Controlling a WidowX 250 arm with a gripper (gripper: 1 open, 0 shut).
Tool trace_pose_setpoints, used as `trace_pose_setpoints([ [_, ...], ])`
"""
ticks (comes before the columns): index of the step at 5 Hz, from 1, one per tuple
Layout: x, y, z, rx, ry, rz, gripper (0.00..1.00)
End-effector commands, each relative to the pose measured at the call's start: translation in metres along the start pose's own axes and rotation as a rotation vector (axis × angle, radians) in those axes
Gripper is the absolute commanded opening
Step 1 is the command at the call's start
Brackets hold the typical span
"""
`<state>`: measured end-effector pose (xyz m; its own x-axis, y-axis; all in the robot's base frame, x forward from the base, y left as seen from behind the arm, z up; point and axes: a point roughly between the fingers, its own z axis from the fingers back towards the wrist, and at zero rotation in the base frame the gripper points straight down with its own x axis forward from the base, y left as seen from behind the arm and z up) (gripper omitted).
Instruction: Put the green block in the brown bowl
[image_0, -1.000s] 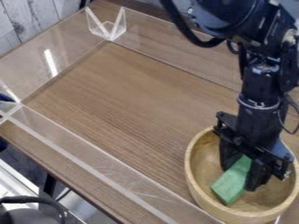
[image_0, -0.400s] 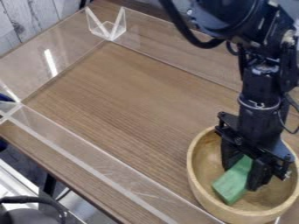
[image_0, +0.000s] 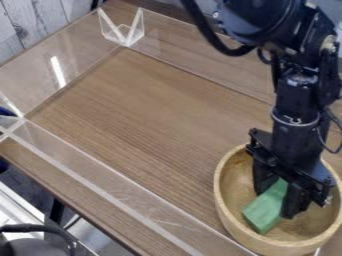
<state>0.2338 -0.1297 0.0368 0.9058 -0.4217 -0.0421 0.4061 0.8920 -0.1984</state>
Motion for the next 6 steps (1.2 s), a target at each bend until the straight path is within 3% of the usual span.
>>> trace_pose_setpoints([
  [1,0.007,0.000,0.008,0.000,-0.050,-0.023,0.00],
  [2,0.006,0.001,0.008,-0.003,-0.053,-0.028,0.00],
  [3,0.005,0.000,0.016,-0.004,-0.064,-0.025,1.00],
  [4,0.003,0.001,0.032,0.013,-0.100,-0.017,1.00],
  [5,0.001,0.002,0.073,0.062,-0.191,-0.005,1.00],
  [6,-0.007,0.010,0.112,0.113,-0.261,0.027,1.00],
])
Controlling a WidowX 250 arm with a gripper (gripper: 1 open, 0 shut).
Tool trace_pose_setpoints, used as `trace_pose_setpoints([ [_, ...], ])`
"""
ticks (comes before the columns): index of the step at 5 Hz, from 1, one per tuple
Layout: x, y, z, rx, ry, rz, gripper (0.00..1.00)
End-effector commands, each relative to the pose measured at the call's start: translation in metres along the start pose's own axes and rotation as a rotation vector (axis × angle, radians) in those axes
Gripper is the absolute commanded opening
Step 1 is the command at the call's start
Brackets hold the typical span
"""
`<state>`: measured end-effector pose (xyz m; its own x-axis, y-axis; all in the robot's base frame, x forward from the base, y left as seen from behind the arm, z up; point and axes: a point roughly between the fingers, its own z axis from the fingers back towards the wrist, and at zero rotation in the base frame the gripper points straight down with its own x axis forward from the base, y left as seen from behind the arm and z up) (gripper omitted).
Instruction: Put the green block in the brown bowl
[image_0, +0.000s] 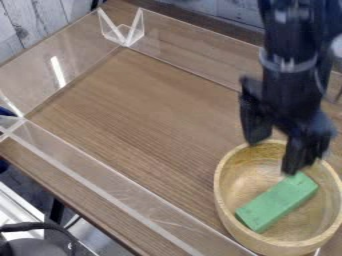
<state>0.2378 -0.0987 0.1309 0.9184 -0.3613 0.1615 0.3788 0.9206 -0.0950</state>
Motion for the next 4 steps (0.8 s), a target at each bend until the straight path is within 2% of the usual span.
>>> trace_pose_setpoints([
  [1,0.010,0.015,0.037,0.050,-0.071,0.031,1.00],
  [2,0.007,0.038,0.054,0.097,-0.057,0.083,1.00],
  [3,-0.002,0.074,0.060,0.129,-0.047,0.187,1.00],
  [4,-0.022,0.113,0.064,0.156,-0.039,0.277,1.00],
])
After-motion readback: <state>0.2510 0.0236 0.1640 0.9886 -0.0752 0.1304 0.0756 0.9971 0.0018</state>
